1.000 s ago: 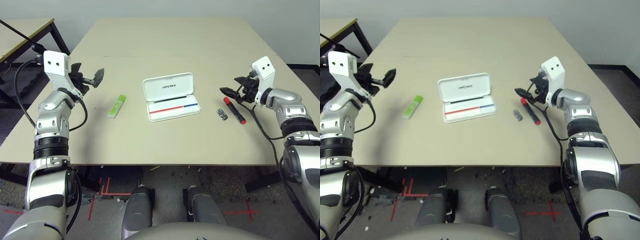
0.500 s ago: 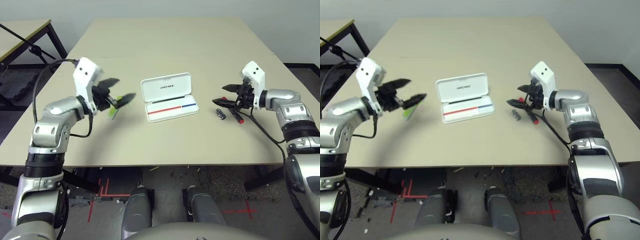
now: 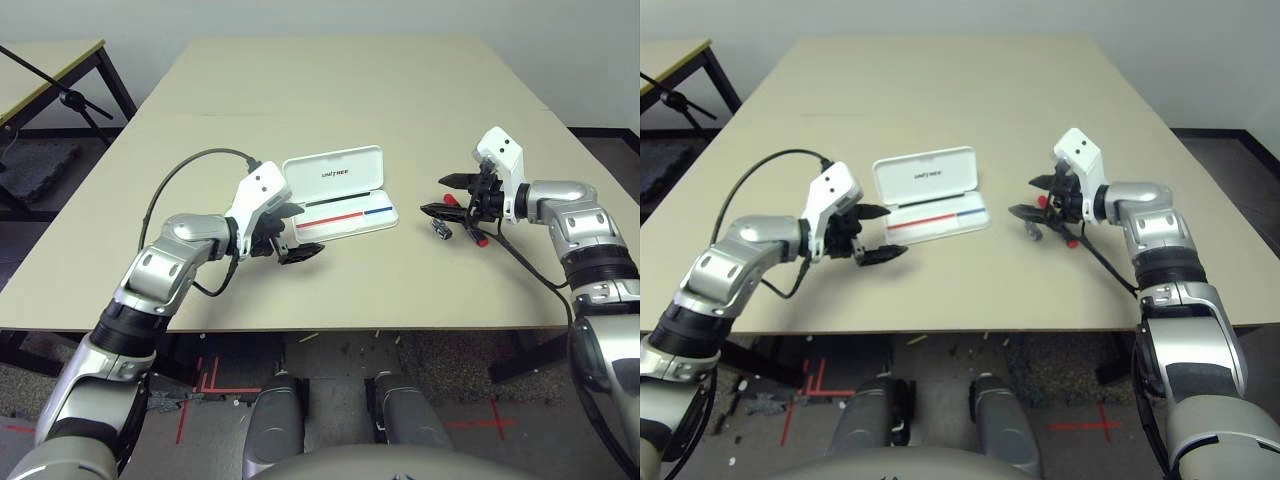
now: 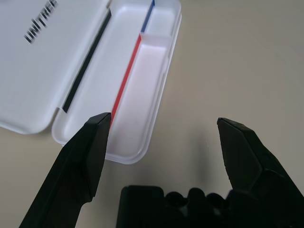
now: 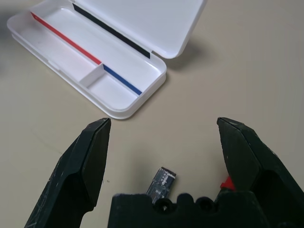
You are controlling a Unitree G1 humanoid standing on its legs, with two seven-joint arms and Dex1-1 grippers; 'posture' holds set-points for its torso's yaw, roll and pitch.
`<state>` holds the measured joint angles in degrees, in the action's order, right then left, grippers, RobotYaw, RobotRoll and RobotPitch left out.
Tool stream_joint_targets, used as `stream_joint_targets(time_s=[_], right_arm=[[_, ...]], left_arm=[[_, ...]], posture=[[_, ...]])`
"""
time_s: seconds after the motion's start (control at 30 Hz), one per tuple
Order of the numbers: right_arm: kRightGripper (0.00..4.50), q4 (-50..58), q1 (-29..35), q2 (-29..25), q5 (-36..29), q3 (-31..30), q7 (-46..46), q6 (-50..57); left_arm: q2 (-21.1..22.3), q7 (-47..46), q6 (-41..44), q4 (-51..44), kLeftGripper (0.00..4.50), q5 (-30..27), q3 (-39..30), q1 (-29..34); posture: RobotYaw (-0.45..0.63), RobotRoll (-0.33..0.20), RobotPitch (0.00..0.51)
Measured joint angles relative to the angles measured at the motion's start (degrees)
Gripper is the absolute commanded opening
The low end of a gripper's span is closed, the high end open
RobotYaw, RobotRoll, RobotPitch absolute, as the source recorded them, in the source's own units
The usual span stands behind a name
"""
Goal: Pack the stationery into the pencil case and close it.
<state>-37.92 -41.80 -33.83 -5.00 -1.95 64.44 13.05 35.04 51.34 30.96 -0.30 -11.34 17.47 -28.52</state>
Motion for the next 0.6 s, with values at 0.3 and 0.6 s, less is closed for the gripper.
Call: stream_joint_targets(time_s=[0.3,0.6], right_arm=[[4.46,1.49,0.44,0.10,0.00,-0.02,-0.90,0.37],[4.46,2.22,1.05,0.29,0.00,-0.02,-1.77,1.08]], left_arm=[[-2.60,2.19,-2.55,4.98,4.50,4.13,3.43,-2.39],[-3.49,4.53,-2.75,9.29,4.50,7.03,4.56,-4.94]], posture=[[-0.02,0.000,0.043],[-0.03,0.000,0.042]])
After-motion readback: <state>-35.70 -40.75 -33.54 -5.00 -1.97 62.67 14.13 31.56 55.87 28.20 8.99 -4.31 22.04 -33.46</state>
